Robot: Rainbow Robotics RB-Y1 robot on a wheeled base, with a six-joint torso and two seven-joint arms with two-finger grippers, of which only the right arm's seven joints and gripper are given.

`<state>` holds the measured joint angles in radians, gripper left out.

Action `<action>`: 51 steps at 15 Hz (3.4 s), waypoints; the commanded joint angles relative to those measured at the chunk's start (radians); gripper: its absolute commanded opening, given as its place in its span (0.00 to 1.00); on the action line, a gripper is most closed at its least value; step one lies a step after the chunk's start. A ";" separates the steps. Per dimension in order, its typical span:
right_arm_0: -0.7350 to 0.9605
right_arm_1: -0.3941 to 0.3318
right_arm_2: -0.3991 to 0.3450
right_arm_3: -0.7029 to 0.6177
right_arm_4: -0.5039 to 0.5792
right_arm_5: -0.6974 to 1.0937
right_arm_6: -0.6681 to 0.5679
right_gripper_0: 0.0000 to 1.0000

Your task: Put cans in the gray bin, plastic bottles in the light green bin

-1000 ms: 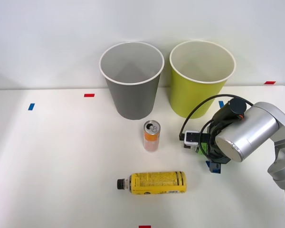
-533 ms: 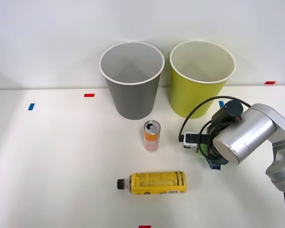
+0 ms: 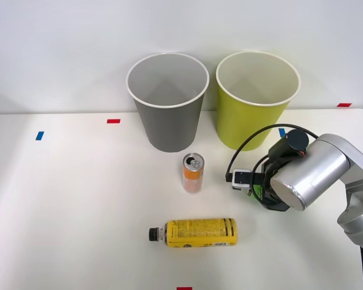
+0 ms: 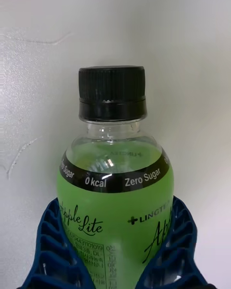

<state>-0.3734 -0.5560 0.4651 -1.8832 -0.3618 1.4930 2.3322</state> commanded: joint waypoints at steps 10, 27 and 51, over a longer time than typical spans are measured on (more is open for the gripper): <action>0.126 0.047 -0.373 -0.214 -0.658 -0.045 -0.076 0.00; 0.126 0.285 -0.612 -0.286 -1.089 -0.556 -0.122 0.00; -0.059 0.298 -0.522 -0.114 -0.189 -0.821 -0.748 0.00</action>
<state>-0.4315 -0.2532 -0.0576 -2.0054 -0.5564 0.6757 1.5771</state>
